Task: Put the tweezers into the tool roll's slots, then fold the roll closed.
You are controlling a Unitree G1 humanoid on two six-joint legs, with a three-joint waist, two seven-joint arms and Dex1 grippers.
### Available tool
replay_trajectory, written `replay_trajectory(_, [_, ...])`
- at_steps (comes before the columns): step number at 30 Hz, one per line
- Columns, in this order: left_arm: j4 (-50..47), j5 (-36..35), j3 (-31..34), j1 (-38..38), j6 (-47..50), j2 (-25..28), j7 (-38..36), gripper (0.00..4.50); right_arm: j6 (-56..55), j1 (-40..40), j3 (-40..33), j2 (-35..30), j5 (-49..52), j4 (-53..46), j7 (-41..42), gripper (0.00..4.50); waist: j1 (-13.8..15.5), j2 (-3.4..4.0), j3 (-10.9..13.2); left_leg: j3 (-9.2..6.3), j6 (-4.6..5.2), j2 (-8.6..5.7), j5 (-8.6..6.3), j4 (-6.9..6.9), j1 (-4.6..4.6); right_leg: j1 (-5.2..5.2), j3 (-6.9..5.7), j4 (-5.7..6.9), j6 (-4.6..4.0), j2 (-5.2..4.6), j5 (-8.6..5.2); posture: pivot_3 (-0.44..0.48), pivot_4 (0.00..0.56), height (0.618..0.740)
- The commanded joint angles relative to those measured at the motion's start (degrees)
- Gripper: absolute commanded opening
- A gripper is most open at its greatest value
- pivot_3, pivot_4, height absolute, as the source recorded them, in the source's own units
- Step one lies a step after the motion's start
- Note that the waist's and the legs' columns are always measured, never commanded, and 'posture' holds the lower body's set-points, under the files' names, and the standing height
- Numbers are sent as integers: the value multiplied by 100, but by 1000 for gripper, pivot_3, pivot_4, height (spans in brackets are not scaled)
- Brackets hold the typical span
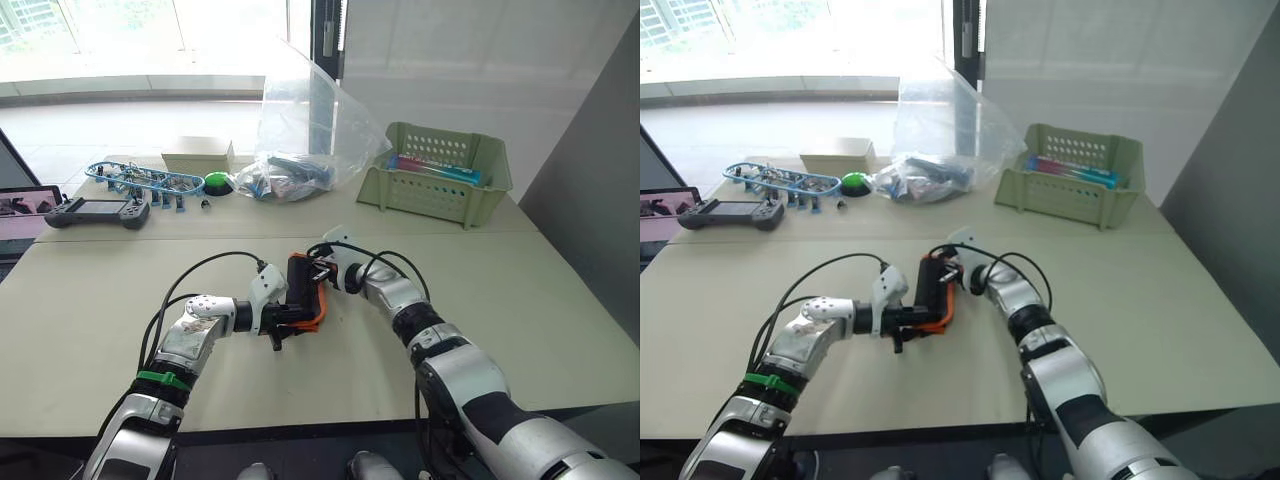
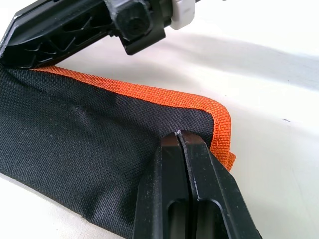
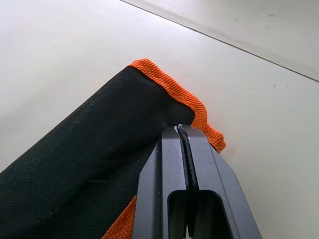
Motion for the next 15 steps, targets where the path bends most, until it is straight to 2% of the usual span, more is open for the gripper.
replay_trajectory(1, [154, 206, -163, 232, 180, 77, -20, 13, -156, -56, -141, 7, -88, 326, -65, 0, -1, 0, 0, 0, 0, 0, 0, -1, 0, 0, 0, 0, 0, 0, -1, 0, 150, 740])
replay_trajectory(4, [143, 218, -101, 248, 92, 81, 51, 13, -406, -52, -286, 22, 64, 119, 248, 0, -5, 1, 1, 0, 0, 0, 0, -3, -3, -4, 0, 0, 1, 0, -1, 0, 150, 740])
replay_trajectory(7, [81, 270, 43, 277, -309, 105, 197, 13, -634, 175, -479, 34, 325, -595, 633, 0, -5, 3, 2, 0, 0, 1, 0, -5, -11, -10, -1, -1, 2, 1, -2, 0, 150, 740])
replay_trajectory(10, [-420, -32, 382, 414, -444, 160, 197, 13, -391, 786, -493, -38, 547, -2105, 884, 0, 2, 4, 3, -1, 0, 2, 0, -6, -41, -41, 0, 1, -4, 1, 2, 0, 150, 740])
replay_trajectory(13, [-978, -356, 972, 715, -931, 100, 430, 13, 466, 1639, -530, -190, 920, -4059, 925, 0, 22, 5, 4, -2, 0, 3, 1, -1, -125, -130, 1, 23, -35, -1, 23, 0, 150, 740])
replay_trajectory(15, [-1377, -520, 1247, 989, -884, 323, 380, 13, 1086, 2292, -553, -522, 1102, -5381, 933, 0, 59, 5, 4, -9, -1, 6, 0, -6, -146, -147, -9, 28, -36, -8, 24, 0, 150, 740])
